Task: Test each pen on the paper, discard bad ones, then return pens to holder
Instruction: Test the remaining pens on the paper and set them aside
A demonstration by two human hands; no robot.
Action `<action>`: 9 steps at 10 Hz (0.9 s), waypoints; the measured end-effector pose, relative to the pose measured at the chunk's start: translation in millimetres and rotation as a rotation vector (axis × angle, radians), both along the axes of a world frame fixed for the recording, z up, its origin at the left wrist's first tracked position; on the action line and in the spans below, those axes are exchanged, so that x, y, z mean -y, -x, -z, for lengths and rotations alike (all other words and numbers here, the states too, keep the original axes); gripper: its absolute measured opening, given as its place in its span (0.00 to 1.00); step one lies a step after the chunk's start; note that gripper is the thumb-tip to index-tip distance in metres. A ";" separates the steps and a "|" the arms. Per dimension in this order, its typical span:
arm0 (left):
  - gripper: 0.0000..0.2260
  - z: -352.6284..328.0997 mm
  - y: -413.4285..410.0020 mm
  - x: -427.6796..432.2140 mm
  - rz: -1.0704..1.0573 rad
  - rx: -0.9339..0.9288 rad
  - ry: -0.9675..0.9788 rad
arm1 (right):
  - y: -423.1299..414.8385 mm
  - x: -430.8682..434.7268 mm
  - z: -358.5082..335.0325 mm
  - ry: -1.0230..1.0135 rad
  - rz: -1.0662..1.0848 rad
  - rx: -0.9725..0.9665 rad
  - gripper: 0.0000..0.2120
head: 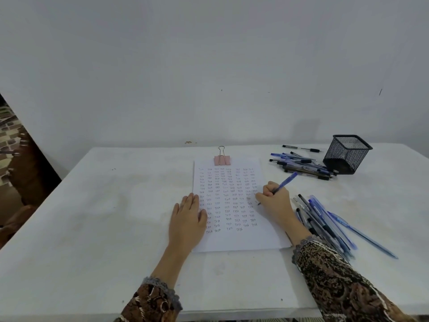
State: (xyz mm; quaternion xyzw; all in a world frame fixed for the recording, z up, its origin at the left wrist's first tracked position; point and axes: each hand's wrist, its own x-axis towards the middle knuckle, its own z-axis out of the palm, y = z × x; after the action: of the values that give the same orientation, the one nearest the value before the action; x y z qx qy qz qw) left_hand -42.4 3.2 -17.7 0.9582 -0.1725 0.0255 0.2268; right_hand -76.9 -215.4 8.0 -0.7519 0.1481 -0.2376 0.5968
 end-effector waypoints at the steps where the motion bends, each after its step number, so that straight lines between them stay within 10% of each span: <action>1: 0.23 0.2 0.1 -0.3 0.004 -0.005 0.001 | -0.1 1.8 2.5 0.013 0.017 -0.006 0.23; 9: 0.22 3.4 -2.2 -0.4 0.007 0.026 0.006 | -1.3 3.6 5.3 0.013 0.065 0.021 0.23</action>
State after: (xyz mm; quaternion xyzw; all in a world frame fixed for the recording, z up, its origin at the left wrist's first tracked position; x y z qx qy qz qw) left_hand -40.2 3.7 -21.2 0.9565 -0.1785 0.0377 0.2278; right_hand -75.6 -219.0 2.6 -0.7481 0.1649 -0.2657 0.5854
